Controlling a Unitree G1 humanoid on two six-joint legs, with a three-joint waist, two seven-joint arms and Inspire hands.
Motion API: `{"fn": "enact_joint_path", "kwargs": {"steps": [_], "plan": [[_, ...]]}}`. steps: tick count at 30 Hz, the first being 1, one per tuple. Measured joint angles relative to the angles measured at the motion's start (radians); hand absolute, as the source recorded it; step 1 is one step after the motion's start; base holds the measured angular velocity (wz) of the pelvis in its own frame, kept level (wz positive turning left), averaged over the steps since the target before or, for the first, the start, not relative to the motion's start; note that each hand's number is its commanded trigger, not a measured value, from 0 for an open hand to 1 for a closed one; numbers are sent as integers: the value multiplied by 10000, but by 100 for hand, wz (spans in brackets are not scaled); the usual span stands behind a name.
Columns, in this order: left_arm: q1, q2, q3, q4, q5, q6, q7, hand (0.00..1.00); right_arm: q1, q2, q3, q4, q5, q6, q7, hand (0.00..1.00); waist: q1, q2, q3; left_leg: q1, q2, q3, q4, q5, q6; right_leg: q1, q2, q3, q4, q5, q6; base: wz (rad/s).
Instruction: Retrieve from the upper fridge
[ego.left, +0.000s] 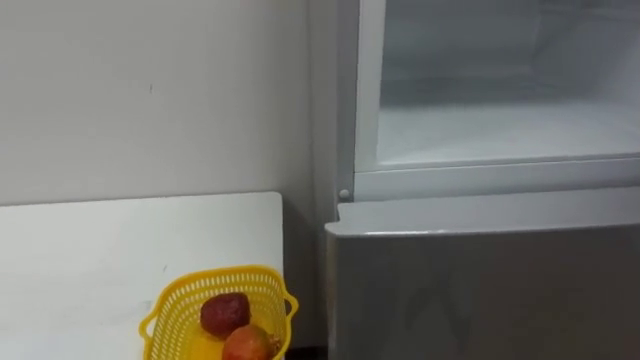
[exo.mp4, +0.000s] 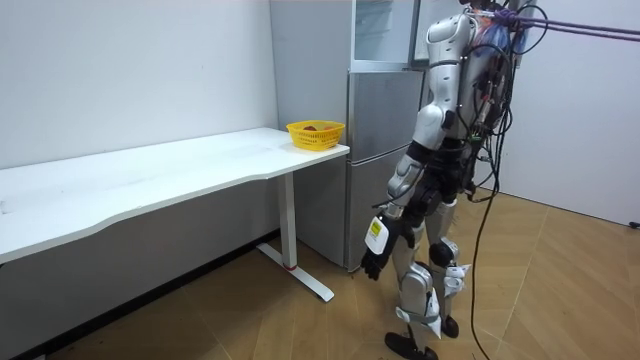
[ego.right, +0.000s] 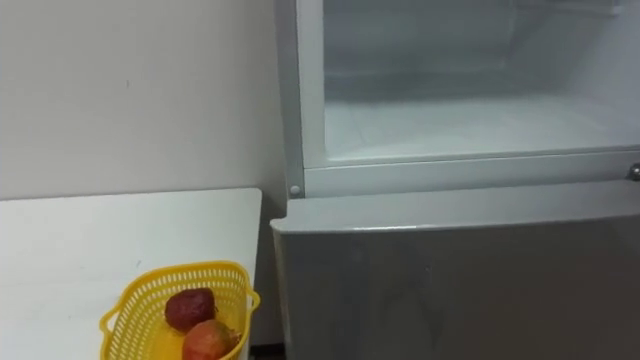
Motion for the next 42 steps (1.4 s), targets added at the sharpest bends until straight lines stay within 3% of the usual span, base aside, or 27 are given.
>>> {"fn": "enact_joint_path", "kwargs": {"steps": [6,13,21,25,30,35,39,42], "plan": [[1,-3,47,82,1,261,-227,0,-96,15,167,831,48,486,1038,0,130,-143,18,172,39,-36,-5,-10,-10,176,-7,-24,-1,-67,6,2],[-86,-44,115,124,1,555,-490,0,-39,213,373,925,40,1157,1946,0,304,-148,16,264,45,-20,-13,-29,-22,180,9,26,45,-64,1,-2],[-177,-49,92,287,-3,656,-498,0,-259,231,401,1140,46,1553,2325,0,302,-121,0,434,66,30,-7,-141,-47,327,42,42,116,-80,-21,-2],[-196,-60,70,286,-3,767,-502,0,-336,232,493,1170,133,1571,2351,0,286,-112,-13,455,59,37,-8,-144,-51,333,43,44,154,-92,-35,0],[-170,-100,78,279,-17,796,-494,0,-359,226,483,1245,1093,1814,2328,0,279,-81,-47,453,59,30,-4,-144,-52,353,43,38,151,-95,-37,0],[-68,-221,107,271,-12,837,-423,0,-337,303,-26,1762,3410,1886,1748,0,191,-74,-41,501,62,-16,-4,-143,-51,437,32,26,170,-100,-32,2],[46,-355,427,276,2,827,-435,0,-288,567,-1530,1953,6765,1702,1057,0,-287,-22,-17,529,48,-195,0,-146,-47,513,12,-28,150,-189,3,9],[172,-358,1308,270,25,824,-442,0,-326,583,-3182,1949,10204,1622,616,0,-574,-14,-13,529,50,-222,8,-144,-49,529,16,-51,140,-208,-4,0]]}}
